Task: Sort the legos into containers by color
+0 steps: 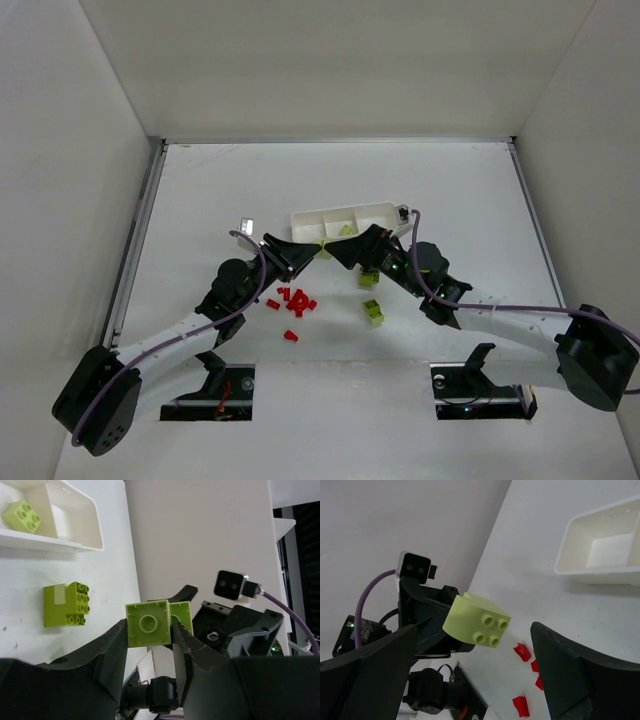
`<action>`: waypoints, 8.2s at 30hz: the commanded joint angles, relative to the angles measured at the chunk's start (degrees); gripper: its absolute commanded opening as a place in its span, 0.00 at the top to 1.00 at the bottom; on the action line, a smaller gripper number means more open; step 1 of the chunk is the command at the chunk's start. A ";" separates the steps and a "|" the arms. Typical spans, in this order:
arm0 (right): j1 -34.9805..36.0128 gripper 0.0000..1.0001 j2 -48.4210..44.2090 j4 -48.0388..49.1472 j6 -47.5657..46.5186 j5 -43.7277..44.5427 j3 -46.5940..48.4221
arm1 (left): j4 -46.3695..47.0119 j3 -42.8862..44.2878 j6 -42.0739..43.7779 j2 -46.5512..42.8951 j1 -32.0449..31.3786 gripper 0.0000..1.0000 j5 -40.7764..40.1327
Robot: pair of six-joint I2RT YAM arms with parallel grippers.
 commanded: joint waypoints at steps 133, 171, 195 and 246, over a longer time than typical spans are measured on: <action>-12.11 0.46 -4.32 -14.94 -21.70 19.29 -2.12 | -28.67 50.25 48.28 48.53 -7.12 0.56 -23.81; 17.34 0.45 2.36 -45.27 -13.70 28.08 2.55 | -28.50 12.37 33.43 3.97 -12.49 0.65 -17.93; 14.27 0.73 -2.45 -42.72 -12.56 28.96 1.66 | -27.63 12.55 30.36 1.95 -12.31 0.59 -15.98; -2.17 0.72 23.89 45.79 40.26 2.51 -2.99 | 16.41 3.23 5.21 3.62 -6.24 0.75 -16.34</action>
